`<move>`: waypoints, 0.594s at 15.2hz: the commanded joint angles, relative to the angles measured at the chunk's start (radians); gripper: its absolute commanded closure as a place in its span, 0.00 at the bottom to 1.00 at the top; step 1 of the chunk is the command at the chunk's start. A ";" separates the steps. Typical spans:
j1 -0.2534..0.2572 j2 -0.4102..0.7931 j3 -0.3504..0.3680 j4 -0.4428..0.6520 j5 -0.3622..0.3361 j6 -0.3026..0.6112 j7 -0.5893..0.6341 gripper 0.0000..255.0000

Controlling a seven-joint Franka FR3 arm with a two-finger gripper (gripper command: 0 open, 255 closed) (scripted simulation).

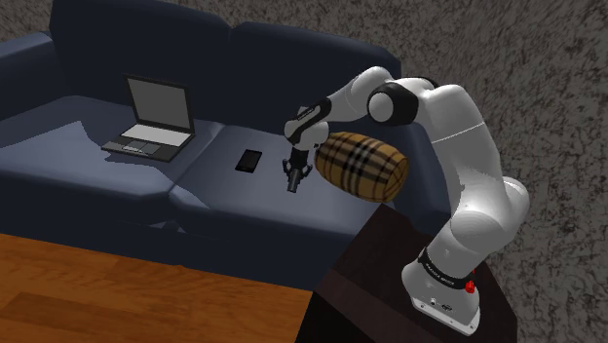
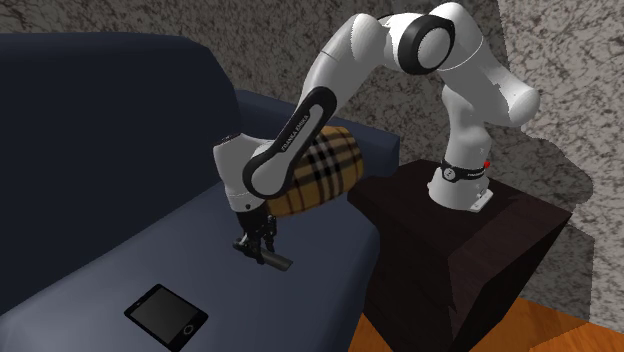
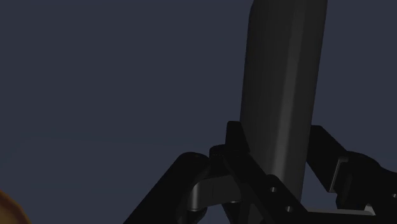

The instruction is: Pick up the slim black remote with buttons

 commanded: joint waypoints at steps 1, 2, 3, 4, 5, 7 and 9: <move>0.000 0.000 0.000 -0.017 0.002 0.015 -0.004 1.00; 0.000 -0.012 -0.001 -0.022 0.000 0.009 -0.002 1.00; 0.001 -0.023 -0.003 -0.027 -0.001 0.003 -0.001 1.00; 0.002 -0.034 -0.004 -0.032 -0.002 -0.003 0.001 1.00; 0.003 -0.045 -0.005 -0.036 -0.004 -0.010 0.003 1.00; 0.005 -0.067 -0.008 -0.044 -0.007 -0.024 0.007 1.00; 0.006 -0.088 -0.011 -0.052 -0.010 -0.038 0.010 1.00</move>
